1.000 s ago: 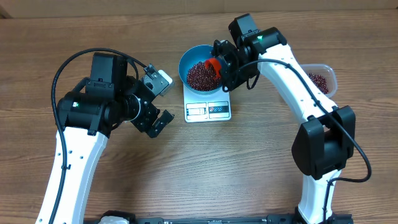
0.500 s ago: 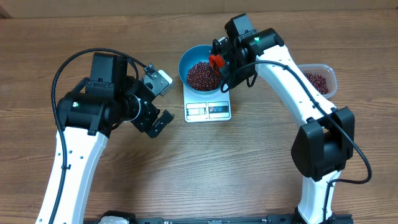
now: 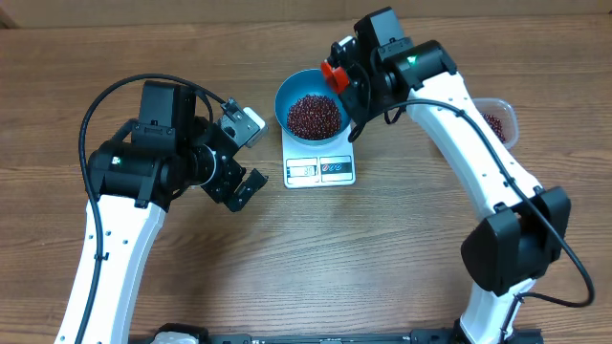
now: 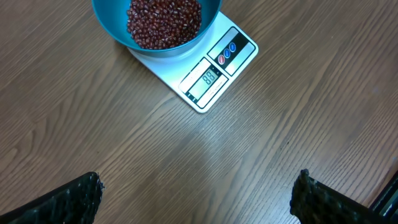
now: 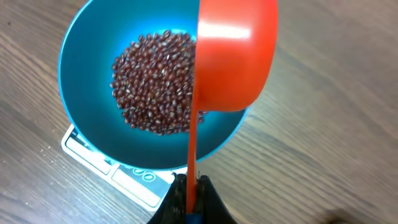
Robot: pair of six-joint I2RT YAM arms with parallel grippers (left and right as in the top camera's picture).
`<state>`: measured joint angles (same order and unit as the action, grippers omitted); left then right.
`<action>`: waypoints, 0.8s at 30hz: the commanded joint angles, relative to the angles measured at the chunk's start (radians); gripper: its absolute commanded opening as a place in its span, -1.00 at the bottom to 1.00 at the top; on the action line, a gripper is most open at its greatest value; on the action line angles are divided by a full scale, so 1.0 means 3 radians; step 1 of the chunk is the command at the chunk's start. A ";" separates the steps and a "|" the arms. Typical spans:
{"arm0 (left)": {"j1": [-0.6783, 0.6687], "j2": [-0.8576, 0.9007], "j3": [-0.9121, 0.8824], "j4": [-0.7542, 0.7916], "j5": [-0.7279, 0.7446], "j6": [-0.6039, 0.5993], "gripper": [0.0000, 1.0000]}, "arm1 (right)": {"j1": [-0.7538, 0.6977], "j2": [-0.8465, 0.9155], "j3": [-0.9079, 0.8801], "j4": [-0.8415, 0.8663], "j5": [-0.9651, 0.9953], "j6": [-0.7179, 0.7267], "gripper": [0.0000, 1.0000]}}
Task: Scoop item into bowl and weigh 150g on scale
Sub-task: 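Tilt the scoop with the right gripper to pour beans into the bowl, then carry the empty scoop right back above the bean tub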
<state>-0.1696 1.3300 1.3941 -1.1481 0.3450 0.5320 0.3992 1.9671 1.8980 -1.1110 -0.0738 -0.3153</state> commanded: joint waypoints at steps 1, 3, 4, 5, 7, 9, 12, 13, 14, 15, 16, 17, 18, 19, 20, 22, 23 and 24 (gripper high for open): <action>-0.0004 0.0024 0.0053 0.0000 0.0047 0.0074 0.99 | 0.0004 -0.0206 0.0118 0.0038 0.0134 -0.0003 -0.92; -0.0003 0.0024 0.0053 0.0000 0.0047 0.0075 0.99 | 0.0004 -0.0212 0.0118 0.0034 0.0132 -0.0009 -0.92; -0.0004 0.0024 0.0053 0.0000 0.0047 0.0075 0.99 | 0.0004 -0.0212 0.0118 0.0034 0.0132 -0.0009 -0.92; -0.0004 0.0024 0.0053 0.0000 0.0047 0.0075 0.99 | 0.0004 -0.0212 0.0118 0.0033 0.0132 -0.0009 -0.92; -0.0004 0.0024 0.0053 0.0000 0.0047 0.0075 0.99 | 0.0004 -0.0212 0.0118 0.0034 0.0132 -0.0009 -0.92; -0.0004 0.0024 0.0053 0.0000 0.0047 0.0075 0.99 | 0.0006 -0.0217 0.0118 0.0034 0.0132 -0.0009 -0.92; -0.0003 0.0024 0.0053 0.0000 0.0046 0.0075 0.99 | 0.0038 -0.0238 0.0118 0.0023 0.0132 -0.0010 -0.92; -0.0003 0.0024 0.0053 0.0000 0.0047 0.0075 0.99 | 0.0060 -0.0247 0.0118 0.0010 0.0139 -0.0024 -0.92; -0.0003 0.0024 0.0053 0.0000 0.0047 0.0075 1.00 | 0.0079 -0.0256 0.0118 0.0008 0.0178 -0.0023 -0.92; -0.0004 0.0024 0.0053 0.0000 0.0047 0.0075 0.99 | 0.0109 -0.0262 0.0118 0.0008 0.0267 -0.0020 -0.92; -0.0004 0.0024 0.0053 0.0000 0.0047 0.0075 0.99 | 0.0137 -0.0262 0.0118 0.0008 0.0384 -0.0020 -0.92; -0.0004 0.0024 0.0053 0.0000 0.0047 0.0075 0.99 | 0.0163 -0.0262 0.0118 0.0005 0.0486 -0.0020 -0.92; -0.0004 0.0024 0.0053 0.0000 0.0046 0.0075 0.99 | 0.0198 -0.0262 0.0117 -0.0003 0.0615 -0.0020 -0.92; -0.0003 0.0024 0.0053 0.0000 0.0046 0.0075 0.99 | 0.0220 -0.0261 0.0117 -0.0004 0.0666 -0.0020 -0.92; -0.0004 0.0024 0.0053 0.0000 0.0047 0.0075 0.99 | 0.0251 -0.0261 0.0117 -0.0004 0.0717 -0.0020 -0.92; -0.0003 0.0024 0.0053 0.0000 0.0047 0.0074 0.99 | 0.0309 -0.0262 0.0117 0.0003 0.0765 -0.0022 -0.92; -0.0003 0.0024 0.0053 0.0000 0.0047 0.0075 0.99 | 0.0342 -0.0262 0.0117 0.0009 0.0802 -0.0022 -0.92; -0.0004 0.0024 0.0053 0.0000 0.0046 0.0075 0.99 | 0.0374 -0.0262 0.0117 0.0011 0.0846 -0.0022 -0.92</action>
<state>-0.1696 1.3300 1.3941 -1.1477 0.3450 0.5320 0.4881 1.9327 1.8980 -1.1149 0.1097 -0.3180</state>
